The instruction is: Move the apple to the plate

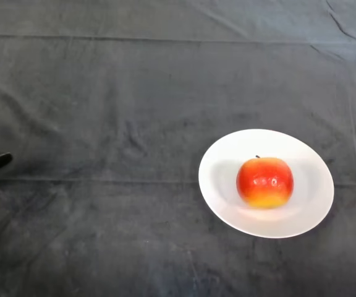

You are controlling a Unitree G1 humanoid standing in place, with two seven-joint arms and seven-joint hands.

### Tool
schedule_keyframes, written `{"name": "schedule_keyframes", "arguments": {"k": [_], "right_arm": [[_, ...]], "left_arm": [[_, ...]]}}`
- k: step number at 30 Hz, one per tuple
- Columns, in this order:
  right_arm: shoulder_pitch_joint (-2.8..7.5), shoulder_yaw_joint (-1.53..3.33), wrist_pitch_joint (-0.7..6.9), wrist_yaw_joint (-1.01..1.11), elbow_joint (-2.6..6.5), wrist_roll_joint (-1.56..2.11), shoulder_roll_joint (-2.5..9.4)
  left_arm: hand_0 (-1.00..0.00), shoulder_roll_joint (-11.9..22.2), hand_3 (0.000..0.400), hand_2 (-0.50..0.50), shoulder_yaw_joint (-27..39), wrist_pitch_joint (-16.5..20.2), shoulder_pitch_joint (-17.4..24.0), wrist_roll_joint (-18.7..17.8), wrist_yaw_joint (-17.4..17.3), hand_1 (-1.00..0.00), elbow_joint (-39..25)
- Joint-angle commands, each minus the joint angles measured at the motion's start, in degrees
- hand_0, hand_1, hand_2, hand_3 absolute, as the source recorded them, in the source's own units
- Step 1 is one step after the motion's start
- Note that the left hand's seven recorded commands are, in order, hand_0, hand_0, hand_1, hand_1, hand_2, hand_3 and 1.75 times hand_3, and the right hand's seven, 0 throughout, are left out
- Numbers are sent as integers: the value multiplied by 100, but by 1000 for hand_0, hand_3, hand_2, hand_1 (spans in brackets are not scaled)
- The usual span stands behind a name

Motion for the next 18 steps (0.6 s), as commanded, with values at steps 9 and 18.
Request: {"name": "schedule_keyframes", "arguments": {"k": [9,18], "right_arm": [[-2,-87,-10,-25,-12,1,-95],[-4,-88,-10,-23,-6,2,-98]], "left_arm": [[0,612,0,0,693,268,334,-469,175,0,278],[0,664,0,0,1097,409,411,-682,447,0,305]]}}
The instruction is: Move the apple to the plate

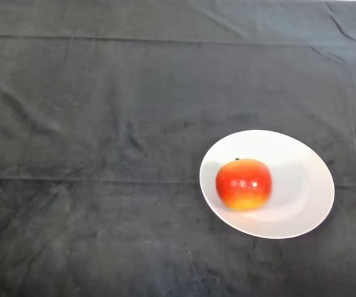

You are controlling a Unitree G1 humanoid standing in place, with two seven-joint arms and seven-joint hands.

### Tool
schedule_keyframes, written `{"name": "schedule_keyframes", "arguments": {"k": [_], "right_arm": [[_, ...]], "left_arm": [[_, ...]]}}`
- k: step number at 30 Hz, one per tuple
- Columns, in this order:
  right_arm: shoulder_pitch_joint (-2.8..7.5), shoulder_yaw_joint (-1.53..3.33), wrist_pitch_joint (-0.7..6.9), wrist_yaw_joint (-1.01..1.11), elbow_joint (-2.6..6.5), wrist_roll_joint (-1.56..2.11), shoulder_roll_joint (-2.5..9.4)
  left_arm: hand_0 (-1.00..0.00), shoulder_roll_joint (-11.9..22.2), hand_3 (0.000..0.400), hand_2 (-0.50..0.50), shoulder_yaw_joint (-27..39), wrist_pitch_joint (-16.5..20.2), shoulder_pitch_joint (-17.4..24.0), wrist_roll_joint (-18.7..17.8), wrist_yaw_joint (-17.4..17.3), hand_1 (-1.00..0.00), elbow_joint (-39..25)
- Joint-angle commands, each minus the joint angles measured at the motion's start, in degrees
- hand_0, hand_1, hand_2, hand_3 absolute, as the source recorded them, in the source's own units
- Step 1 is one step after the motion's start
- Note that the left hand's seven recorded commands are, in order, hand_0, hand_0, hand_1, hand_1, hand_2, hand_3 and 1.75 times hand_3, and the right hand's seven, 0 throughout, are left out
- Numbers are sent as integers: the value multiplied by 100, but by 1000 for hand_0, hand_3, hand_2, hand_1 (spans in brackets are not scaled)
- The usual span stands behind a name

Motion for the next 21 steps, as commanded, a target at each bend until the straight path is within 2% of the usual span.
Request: {"name": "schedule_keyframes", "arguments": {"k": [1,21], "right_arm": [[-4,-90,-10,-22,-5,2,-99],[-6,-91,-11,-19,0,1,-100]], "left_arm": [[0,349,0,0,182,124,187,-123,109,0,251],[0,261,0,0,358,264,169,-18,331,0,123]]}}
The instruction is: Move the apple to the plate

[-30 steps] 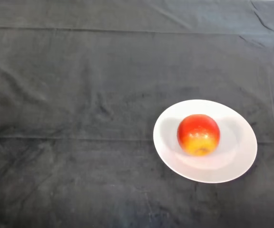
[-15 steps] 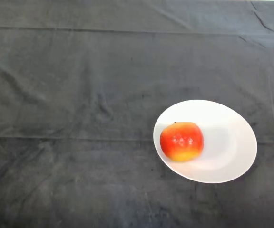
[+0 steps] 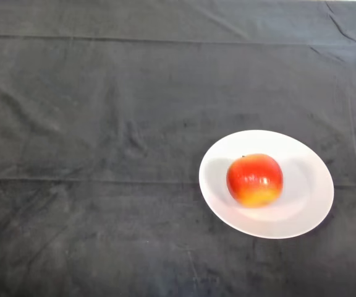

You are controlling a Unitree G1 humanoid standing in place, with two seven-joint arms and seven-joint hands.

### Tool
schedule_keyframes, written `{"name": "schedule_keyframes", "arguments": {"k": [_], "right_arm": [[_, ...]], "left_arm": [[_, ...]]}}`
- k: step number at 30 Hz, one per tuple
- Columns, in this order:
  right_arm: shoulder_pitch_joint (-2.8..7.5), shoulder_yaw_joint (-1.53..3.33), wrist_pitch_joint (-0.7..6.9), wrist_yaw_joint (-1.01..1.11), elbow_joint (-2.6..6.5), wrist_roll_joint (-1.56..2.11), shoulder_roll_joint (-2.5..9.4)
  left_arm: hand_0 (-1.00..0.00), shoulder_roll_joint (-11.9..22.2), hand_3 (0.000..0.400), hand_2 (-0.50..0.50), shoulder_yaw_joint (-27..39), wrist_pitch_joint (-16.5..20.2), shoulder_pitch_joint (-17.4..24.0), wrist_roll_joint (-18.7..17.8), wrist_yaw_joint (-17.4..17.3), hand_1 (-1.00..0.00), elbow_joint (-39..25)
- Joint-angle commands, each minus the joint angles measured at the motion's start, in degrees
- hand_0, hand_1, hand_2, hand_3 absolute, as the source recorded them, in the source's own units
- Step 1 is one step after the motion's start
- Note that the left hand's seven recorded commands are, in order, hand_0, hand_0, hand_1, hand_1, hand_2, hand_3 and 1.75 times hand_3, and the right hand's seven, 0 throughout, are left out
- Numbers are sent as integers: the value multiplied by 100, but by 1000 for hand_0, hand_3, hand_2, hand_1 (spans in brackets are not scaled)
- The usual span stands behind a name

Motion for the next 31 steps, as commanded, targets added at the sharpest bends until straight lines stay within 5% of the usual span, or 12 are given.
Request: {"name": "schedule_keyframes", "arguments": {"k": [1,31], "right_arm": [[-6,-90,-11,-19,0,1,-100],[-5,-89,-12,-21,-4,0,-98]], "left_arm": [[0,259,0,0,196,110,171,55,78,0,117],[0,243,0,0,265,87,193,376,302,0,14]]}}
